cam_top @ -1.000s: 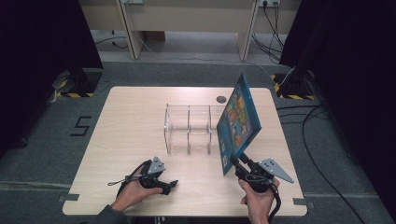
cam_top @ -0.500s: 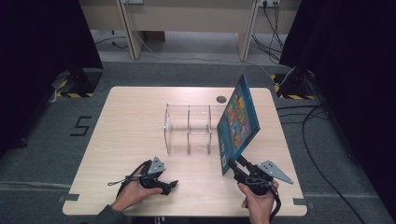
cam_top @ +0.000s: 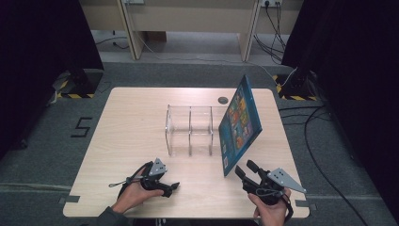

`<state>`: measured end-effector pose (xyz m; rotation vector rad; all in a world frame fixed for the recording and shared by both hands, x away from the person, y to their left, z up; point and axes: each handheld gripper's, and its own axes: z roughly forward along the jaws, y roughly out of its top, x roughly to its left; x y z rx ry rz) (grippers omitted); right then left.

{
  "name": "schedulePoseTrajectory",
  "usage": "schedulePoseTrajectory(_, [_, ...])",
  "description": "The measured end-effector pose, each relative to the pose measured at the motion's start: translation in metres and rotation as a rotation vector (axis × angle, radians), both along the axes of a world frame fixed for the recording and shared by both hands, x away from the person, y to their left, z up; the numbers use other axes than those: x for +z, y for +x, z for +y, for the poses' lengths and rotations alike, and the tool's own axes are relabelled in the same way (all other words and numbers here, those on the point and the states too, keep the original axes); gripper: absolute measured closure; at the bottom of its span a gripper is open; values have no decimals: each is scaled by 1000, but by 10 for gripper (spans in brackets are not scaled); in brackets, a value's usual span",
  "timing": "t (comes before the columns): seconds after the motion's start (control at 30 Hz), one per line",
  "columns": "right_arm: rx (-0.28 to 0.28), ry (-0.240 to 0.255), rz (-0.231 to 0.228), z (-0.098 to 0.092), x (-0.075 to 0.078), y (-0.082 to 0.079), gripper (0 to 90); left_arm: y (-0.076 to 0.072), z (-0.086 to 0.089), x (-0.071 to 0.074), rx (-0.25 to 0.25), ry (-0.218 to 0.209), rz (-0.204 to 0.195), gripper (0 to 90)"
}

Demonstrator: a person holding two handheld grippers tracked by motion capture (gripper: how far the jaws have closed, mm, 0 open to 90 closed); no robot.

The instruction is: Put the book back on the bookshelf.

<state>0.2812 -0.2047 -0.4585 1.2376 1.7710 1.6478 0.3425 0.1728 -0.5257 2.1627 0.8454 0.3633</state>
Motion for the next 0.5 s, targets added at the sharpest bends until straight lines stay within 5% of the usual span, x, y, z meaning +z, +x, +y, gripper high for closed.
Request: schedulePoseTrajectory(0.5, [-30,-49,5,-26,-6,-7,419,0,0,0,-5,6,2,76])
